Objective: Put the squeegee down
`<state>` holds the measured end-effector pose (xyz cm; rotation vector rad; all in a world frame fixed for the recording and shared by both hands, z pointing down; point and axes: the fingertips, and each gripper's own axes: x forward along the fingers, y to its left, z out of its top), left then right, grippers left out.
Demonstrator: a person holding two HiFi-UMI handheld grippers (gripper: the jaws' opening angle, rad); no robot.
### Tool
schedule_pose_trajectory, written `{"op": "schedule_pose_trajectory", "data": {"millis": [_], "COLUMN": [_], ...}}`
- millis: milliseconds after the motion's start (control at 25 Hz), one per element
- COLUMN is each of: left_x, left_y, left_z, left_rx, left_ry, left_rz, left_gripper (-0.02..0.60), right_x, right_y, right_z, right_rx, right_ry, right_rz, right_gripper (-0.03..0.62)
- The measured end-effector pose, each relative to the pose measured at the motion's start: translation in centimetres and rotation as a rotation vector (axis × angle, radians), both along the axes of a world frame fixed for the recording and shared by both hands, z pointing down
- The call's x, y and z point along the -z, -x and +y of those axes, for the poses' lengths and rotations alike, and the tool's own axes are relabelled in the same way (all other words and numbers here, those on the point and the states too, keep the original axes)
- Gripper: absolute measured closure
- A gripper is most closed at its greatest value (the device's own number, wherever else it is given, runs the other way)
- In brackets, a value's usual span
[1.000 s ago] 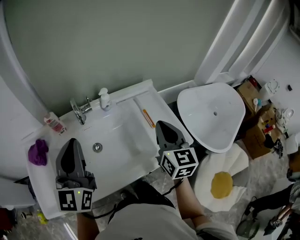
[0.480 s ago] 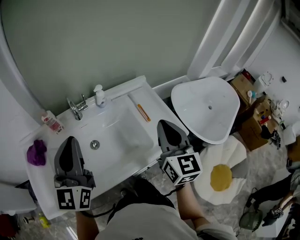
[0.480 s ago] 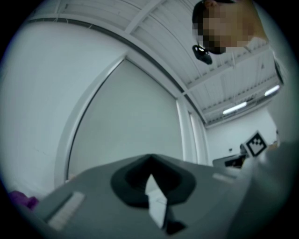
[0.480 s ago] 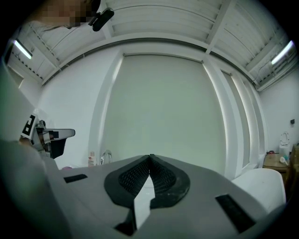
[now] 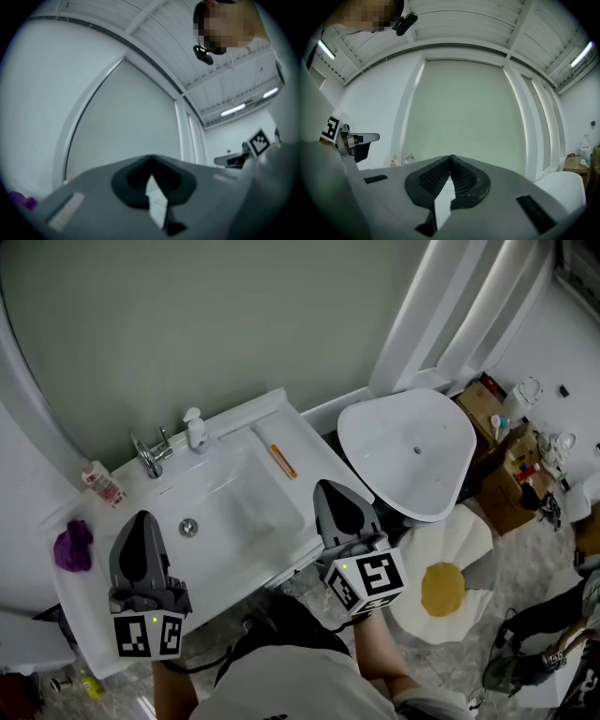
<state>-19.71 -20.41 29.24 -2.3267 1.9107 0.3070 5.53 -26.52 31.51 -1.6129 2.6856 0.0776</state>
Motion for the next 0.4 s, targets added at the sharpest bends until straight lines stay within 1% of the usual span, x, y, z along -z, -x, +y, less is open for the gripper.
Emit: {"op": "schedule_pose_trajectory", "data": {"millis": [400], "left_x": [0.03], "left_y": [0.2], "left_z": [0.46], "left_rx": [0.004], "left_ry": [-0.002], "left_rz": [-0.001], "left_gripper": [0.577], "right_x": [0.39], "right_y": [0.48], "right_z": [0.52], "right_rx": [0.003], "right_ry": [-0.014], "right_rz": [0.005], "right_gripper": [0.592]}}
